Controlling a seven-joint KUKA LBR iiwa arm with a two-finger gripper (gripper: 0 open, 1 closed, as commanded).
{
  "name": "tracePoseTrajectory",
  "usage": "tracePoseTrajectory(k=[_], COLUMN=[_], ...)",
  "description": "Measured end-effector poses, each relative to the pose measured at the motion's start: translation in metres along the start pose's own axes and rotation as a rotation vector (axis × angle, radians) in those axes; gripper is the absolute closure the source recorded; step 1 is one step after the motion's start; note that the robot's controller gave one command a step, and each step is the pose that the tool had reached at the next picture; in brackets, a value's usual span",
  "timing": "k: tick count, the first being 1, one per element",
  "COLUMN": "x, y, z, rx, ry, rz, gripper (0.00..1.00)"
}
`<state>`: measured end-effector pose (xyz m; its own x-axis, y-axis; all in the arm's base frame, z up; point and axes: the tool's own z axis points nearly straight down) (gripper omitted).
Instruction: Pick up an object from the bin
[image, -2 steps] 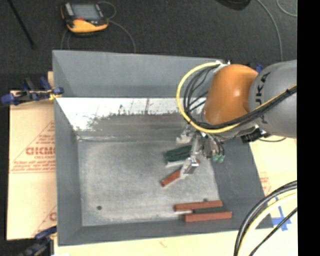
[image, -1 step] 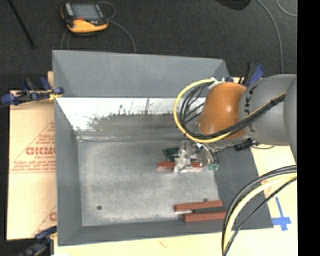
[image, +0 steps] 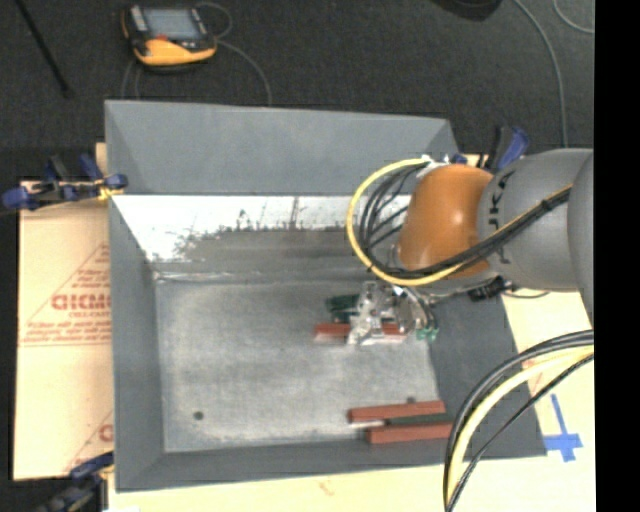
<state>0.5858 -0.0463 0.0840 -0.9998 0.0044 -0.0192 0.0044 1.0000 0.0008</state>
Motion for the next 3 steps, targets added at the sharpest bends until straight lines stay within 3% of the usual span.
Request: tracePoseTrajectory(k=[1,3], x=[0.011,0.011], y=[-0.019,-0.02], z=[-0.188,-0.2], rx=[0.003,0.003], ry=[0.018,0.014], rz=[-0.014,-0.014], gripper=[1.0,1.0])
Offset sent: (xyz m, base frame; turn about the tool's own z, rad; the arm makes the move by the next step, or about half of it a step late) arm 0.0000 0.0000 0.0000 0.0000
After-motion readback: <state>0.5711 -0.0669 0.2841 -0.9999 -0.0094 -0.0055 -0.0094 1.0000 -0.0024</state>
